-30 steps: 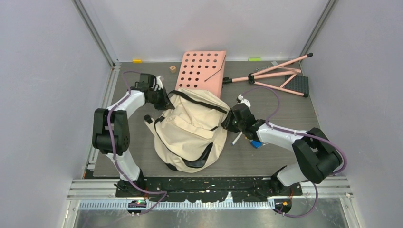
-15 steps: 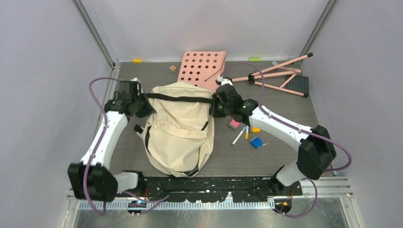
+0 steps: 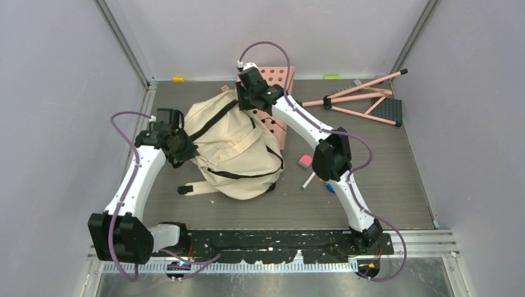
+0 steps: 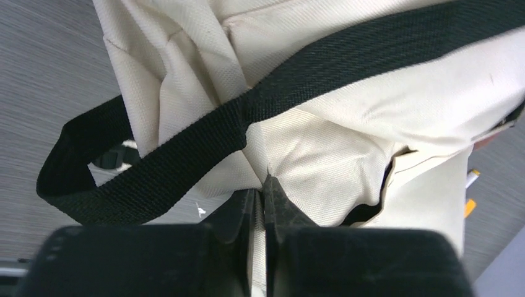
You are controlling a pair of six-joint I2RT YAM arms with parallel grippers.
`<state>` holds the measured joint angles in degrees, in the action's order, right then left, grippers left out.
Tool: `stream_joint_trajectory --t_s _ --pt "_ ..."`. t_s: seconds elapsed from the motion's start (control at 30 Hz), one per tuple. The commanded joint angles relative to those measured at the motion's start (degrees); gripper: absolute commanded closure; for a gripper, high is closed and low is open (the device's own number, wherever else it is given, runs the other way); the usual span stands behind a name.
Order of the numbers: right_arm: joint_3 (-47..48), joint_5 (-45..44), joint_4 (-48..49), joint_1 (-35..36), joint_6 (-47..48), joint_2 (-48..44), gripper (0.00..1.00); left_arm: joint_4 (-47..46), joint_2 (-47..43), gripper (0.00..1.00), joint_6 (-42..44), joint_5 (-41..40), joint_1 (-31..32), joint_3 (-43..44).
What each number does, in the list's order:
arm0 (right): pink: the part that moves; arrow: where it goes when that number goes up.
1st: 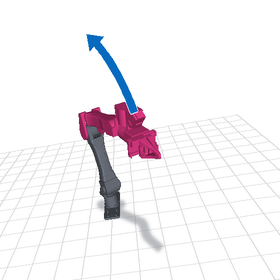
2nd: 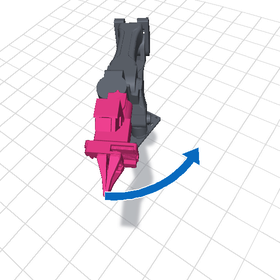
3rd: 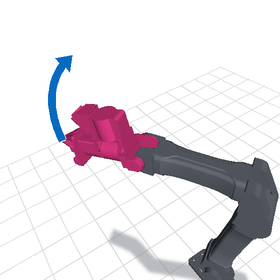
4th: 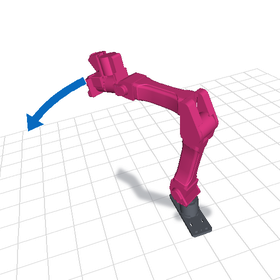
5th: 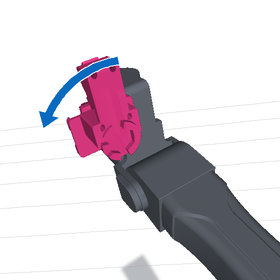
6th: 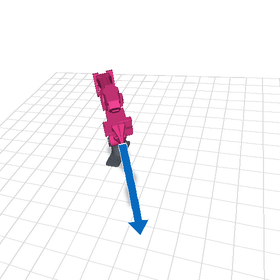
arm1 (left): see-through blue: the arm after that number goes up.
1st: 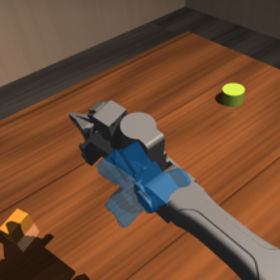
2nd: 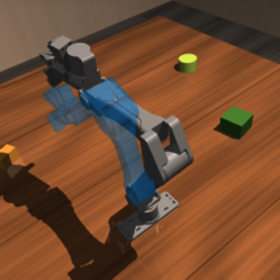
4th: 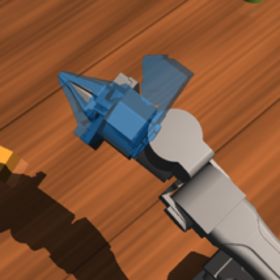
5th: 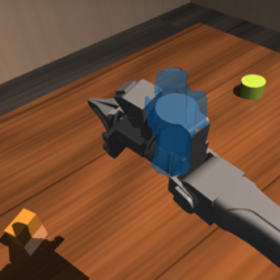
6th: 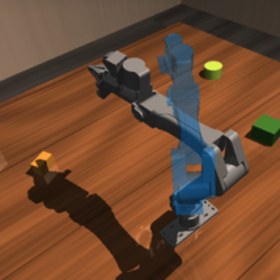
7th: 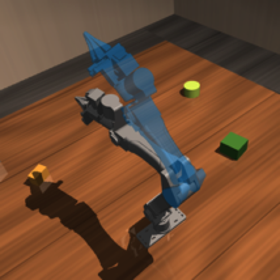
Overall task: Pack the student bag
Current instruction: Adjust the student bag at the center of the board.
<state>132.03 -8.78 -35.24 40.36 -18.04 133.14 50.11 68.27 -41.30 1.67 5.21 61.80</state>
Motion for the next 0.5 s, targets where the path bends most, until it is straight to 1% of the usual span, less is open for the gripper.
stream_joint_trajectory --t_s 0.0,0.03,0.07,0.13,0.17,0.2,0.23,0.3,0.37,0.43,0.47 --pt "13.96 0.16 -0.70 -0.27 3.46 1.18 0.41 4.49 3.68 0.83 4.10 3.07 0.01 4.38" --pt "13.72 0.32 -1.32 -0.28 4.03 0.91 0.34 5.56 4.35 0.75 4.38 3.26 -0.02 4.95" --pt "12.96 0.63 -1.84 -0.32 4.40 -0.55 0.24 6.53 4.63 0.62 4.46 3.30 -0.03 5.38" --pt "9.20 2.91 -2.20 -0.31 5.70 -4.04 0.17 8.37 4.05 0.41 4.13 2.98 -0.04 5.91" --pt "6.88 5.29 -2.90 -0.31 6.12 -5.18 0.16 9.23 3.33 0.33 3.95 2.66 -0.06 6.01" --pt "5.72 6.59 -3.47 -0.25 6.11 -7.57 0.15 10.00 2.57 0.28 3.76 1.94 -0.11 5.97" --pt "3.62 10.62 -4.78 -0.21 6.16 -8.79 0.15 11.00 1.78 0.24 3.34 1.64 -0.19 6.07" --pt "0.69 15.92 -6.85 0.22 6.19 -12.55 0.15 12.79 0.20 0.19 2.49 2.14 -0.36 5.49" --pt "-1.88 19.42 -9.26 1.34 6.86 -14.72 0.15 14.39 -0.67 0.19 1.01 4.49 -0.45 4.39" --pt "-4.53 20.68 -11.25 3.27 8.50 -16.59 0.15 15.76 -1.36 0.21 -1.04 7.07 -0.46 2.64" --pt "-5.70 20.88 -11.52 4.00 9.19 -17.17 0.15 16.46 -1.72 0.23 -2.00 6.85 -0.42 1.99"
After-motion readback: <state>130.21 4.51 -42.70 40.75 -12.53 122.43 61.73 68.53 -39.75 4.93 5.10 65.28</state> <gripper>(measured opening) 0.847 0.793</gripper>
